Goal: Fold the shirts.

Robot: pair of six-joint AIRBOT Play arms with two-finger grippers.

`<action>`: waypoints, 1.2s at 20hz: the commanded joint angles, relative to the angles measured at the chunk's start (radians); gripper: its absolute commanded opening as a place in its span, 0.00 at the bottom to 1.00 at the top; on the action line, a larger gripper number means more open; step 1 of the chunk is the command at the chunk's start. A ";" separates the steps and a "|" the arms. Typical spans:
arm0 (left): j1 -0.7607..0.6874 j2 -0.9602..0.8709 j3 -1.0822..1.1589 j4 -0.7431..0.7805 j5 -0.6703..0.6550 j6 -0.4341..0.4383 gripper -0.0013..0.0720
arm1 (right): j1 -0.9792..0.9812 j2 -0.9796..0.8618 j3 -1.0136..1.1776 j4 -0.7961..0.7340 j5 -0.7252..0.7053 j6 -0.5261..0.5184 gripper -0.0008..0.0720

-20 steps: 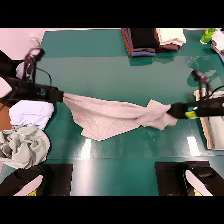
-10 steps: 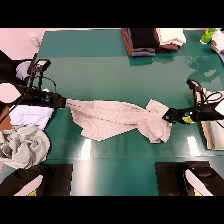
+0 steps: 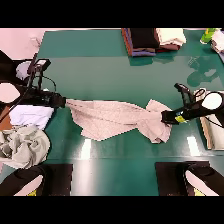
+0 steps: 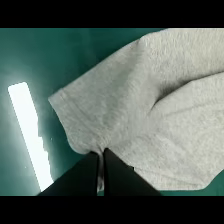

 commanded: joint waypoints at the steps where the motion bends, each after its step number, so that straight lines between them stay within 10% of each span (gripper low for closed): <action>1: 0.000 0.027 0.101 0.044 -0.005 -0.009 0.06 | 0.047 0.047 0.121 -0.075 -0.056 0.000 0.03; 13: 0.000 0.124 1.098 0.071 -0.088 -0.008 0.05 | -0.204 0.327 0.945 -0.111 -0.018 -0.041 0.03; 24: 0.000 0.031 0.846 0.119 -0.203 -0.008 0.05 | -0.215 -0.068 1.292 -0.074 0.254 -0.048 0.03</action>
